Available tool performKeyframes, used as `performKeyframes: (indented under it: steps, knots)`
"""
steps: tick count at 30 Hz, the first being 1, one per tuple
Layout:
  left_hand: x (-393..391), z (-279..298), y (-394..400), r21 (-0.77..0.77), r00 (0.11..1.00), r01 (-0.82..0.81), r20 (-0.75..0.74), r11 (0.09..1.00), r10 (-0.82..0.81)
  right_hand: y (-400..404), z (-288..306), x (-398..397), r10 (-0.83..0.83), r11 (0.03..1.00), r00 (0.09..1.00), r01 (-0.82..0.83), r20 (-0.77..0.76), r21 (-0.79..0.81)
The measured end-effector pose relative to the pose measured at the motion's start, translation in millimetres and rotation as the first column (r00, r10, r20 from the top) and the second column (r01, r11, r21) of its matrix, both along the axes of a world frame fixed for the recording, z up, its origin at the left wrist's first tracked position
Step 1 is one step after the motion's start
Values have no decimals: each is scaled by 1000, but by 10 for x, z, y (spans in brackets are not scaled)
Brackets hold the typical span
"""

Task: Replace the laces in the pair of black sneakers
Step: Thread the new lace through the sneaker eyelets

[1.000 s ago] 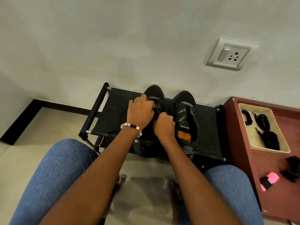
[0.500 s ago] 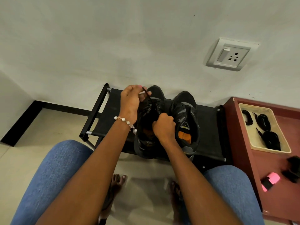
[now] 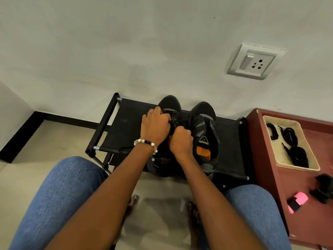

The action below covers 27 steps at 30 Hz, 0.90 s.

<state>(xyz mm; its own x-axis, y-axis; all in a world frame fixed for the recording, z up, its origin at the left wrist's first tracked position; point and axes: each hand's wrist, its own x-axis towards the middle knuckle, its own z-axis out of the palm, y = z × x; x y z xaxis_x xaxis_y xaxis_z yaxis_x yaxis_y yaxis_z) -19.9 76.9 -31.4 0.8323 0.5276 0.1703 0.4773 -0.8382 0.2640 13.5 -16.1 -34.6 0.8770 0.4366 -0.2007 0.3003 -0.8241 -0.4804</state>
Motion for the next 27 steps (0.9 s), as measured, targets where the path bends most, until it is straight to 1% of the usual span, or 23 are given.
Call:
performKeyframes:
  steps: [2,3,6,9,11,12,14,16,17,18,19,20,21,22,23,24,25,26,27]
  knots:
    - [1,-9,-7,18,998,-19,54,1000,18,-6,6,1,6,1000,1000,-6,-3,6]
    - [-3,-5,-2,-4,996,-27,80,1000,28,-8,8,0,12,1000,1000,-12,-2,8]
    - [-22,17,36,-163,985,-41,158,986,67,-11,15,-9,17,1000,1000,-17,-3,14]
    - [-13,60,52,-386,944,-59,277,921,177,-12,20,-10,10,1000,1000,-10,-5,15]
    - [-14,146,61,-560,887,-107,319,822,333,-10,24,-15,4,1000,1000,-4,-2,18]
    - [-17,186,73,-655,847,-119,325,746,421,-10,26,-18,2,1000,1000,-2,-2,21]
    - [-16,216,115,-821,763,-82,313,564,566,-9,25,-19,-4,1000,1000,4,-3,25]
    - [-10,208,126,-920,717,-2,272,393,641,-4,24,-19,-5,1000,1000,5,-10,26]
    - [-10,196,116,-943,716,39,256,329,649,-2,21,-19,-4,1000,1000,5,-12,27]
    - [-11,191,93,-951,727,65,253,303,639,0,21,-20,-3,1000,1000,3,-12,30]
    - [-10,178,73,-948,743,77,261,310,616,-3,22,-21,-3,1000,1000,3,-11,31]
    - [-8,176,56,-934,763,75,280,350,583,-7,25,-21,-3,999,1000,3,-9,33]
    - [-4,175,50,-902,788,65,309,426,533,-14,27,-19,-3,999,1000,3,-7,35]
    - [0,175,52,-842,819,55,345,536,459,-16,25,-17,-1,999,1000,2,-4,38]
    - [5,164,58,-749,858,58,375,661,351,-16,17,-13,1,999,1000,-1,0,39]
    - [4,157,55,-625,903,59,366,778,226,-12,9,-9,2,999,1000,-2,4,41]
    - [10,145,49,-486,946,44,302,873,120,-4,-2,-5,-2,999,1000,1,5,41]
    - [12,139,35,-345,977,19,204,939,55,2,-6,-1,-7,999,1000,6,3,42]
    - [14,132,24,-211,994,0,105,977,23,6,-13,1,-10,999,1000,10,0,41]
